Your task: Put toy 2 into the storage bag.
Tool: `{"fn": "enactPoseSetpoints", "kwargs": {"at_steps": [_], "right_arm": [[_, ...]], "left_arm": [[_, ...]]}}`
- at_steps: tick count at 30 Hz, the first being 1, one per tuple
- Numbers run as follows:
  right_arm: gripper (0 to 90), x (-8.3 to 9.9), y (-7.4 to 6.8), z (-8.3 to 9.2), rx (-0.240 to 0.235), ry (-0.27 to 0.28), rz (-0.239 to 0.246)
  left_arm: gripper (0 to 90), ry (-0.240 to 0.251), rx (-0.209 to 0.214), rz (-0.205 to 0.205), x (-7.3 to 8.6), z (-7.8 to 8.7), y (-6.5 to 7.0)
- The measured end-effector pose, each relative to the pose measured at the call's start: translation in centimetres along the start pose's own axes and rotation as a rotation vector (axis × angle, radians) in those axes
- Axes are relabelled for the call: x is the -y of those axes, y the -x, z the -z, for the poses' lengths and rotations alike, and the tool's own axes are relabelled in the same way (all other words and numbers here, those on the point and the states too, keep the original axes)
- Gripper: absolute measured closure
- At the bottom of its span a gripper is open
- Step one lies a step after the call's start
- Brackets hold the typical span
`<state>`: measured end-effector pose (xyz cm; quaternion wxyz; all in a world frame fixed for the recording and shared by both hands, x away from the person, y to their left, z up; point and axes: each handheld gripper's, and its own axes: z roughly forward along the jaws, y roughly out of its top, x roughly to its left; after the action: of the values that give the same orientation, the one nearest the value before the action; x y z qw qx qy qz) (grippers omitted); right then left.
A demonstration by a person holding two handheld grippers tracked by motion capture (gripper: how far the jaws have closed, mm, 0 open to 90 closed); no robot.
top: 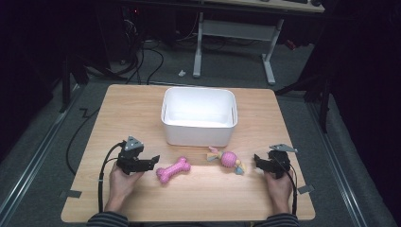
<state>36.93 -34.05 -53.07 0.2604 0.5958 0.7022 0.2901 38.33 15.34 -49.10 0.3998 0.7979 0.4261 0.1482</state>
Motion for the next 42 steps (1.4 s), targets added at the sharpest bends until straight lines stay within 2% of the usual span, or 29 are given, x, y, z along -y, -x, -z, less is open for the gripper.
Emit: {"fn": "enactPoseSetpoints", "kwargs": {"at_steps": [4,7,12,17,22,23,24,27,28,34,36,40,42], "right_arm": [[24.3,0.0,0.0,0.0,0.000,0.000,0.000],[24.3,0.0,0.0,0.0,0.000,-0.001,0.001],[24.3,0.0,0.0,0.0,0.000,0.000,0.000],[24.3,0.0,0.0,0.0,0.001,0.000,0.000],[24.5,0.0,0.0,0.0,0.001,0.001,-0.001],[24.5,0.0,0.0,0.0,0.001,0.001,-0.001],[24.5,0.0,0.0,0.0,0.001,0.001,-0.001],[24.5,0.0,0.0,0.0,0.000,0.001,-0.001],[24.5,0.0,0.0,0.0,0.000,0.001,-0.001],[24.5,0.0,0.0,0.0,-0.003,0.000,0.000],[24.5,0.0,0.0,0.0,-0.004,0.000,0.000],[24.5,0.0,0.0,0.0,-0.005,-0.001,0.000],[24.5,0.0,0.0,0.1,-0.005,-0.001,0.000]], "left_arm": [[23.7,-0.002,0.009,-0.030,-0.6,0.2,1.0],[24.7,-0.011,0.015,-0.043,-1.0,0.2,1.5],[26.8,0.006,0.027,-0.051,-1.5,0.3,2.4],[28.2,0.004,0.035,-0.075,-2.2,-0.1,3.0],[30.3,-0.030,0.066,-0.158,-3.1,-0.8,4.7],[31.1,-0.030,0.066,-0.158,-3.1,-0.8,4.7],[32.7,-0.034,0.084,-0.169,-3.2,-1.0,5.0],[33.7,-0.043,0.088,-0.176,-3.2,-1.3,5.4],[33.9,-0.058,0.105,-0.181,-3.2,-1.4,5.8],[37.8,-0.088,0.111,-0.209,-3.1,-1.8,6.4],[39.1,-0.120,0.125,-0.218,-3.1,-2.1,6.4],[37.3,-0.188,0.113,-0.241,-2.9,-2.8,6.7],[35.9,-0.200,0.099,-0.251,-2.7,-3.0,7.0]]}}
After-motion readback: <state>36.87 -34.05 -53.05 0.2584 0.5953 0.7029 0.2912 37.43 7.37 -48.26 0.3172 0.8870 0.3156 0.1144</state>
